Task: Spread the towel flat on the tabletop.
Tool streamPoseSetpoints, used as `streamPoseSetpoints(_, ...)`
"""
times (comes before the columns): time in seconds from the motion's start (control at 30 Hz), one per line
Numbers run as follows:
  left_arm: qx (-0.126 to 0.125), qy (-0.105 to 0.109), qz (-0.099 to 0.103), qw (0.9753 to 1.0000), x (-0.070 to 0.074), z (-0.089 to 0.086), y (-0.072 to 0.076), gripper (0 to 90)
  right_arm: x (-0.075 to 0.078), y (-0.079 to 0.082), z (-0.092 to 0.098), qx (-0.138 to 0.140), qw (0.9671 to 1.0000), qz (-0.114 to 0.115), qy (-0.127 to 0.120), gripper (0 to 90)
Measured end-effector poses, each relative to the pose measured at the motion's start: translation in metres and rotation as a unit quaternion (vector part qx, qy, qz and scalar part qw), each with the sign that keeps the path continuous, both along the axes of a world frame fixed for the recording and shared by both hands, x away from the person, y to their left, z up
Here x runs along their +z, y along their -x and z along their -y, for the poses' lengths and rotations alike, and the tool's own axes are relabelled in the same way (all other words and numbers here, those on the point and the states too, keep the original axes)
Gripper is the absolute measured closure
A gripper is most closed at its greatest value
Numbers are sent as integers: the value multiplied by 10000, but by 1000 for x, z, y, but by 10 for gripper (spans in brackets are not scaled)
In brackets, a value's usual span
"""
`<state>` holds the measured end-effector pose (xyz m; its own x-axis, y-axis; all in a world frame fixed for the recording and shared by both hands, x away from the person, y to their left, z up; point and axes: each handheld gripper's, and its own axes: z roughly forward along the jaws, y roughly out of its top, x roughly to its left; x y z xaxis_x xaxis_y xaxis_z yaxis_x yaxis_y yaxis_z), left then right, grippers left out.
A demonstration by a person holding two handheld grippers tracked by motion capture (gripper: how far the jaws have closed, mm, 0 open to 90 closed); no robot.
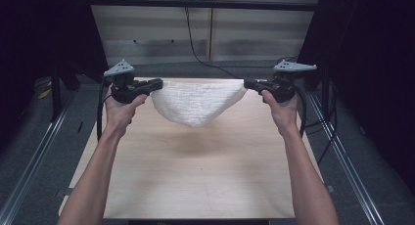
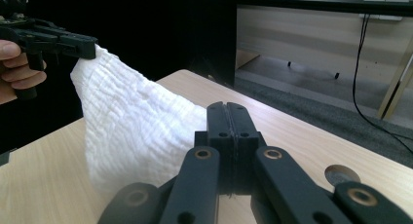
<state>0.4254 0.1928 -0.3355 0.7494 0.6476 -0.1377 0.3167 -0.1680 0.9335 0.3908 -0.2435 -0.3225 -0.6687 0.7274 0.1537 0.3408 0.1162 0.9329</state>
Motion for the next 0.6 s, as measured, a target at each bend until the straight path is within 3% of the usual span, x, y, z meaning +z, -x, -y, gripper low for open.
streamPoseSetpoints(0.2, 14, 63, -256, 9997, -19, 0, -6, 815, -19, -4, 3, -41, 9997, -223, 61, 900)
streamPoseSetpoints(0.23, 40, -90, -361, 9993, -26, 1, -9, 809, -22, -5, 3, -61, 9996, -266, 77, 900)
streamPoseSetpoints(0.33, 0, -92, -455, 9989, -37, 3, -11, 824, -31, -7, 4, -89, 9993, -354, 92, 900)
streamPoseSetpoints(0.53, -99, -180, -643, 9977, -59, 5, -8, 843, -60, -6, 8, -140, 9975, -662, 187, 900)
streamPoseSetpoints(0.6, -185, -189, -644, 9976, -67, 5, 0, 845, -70, -2, 8, -102, 9972, -723, 184, 900)
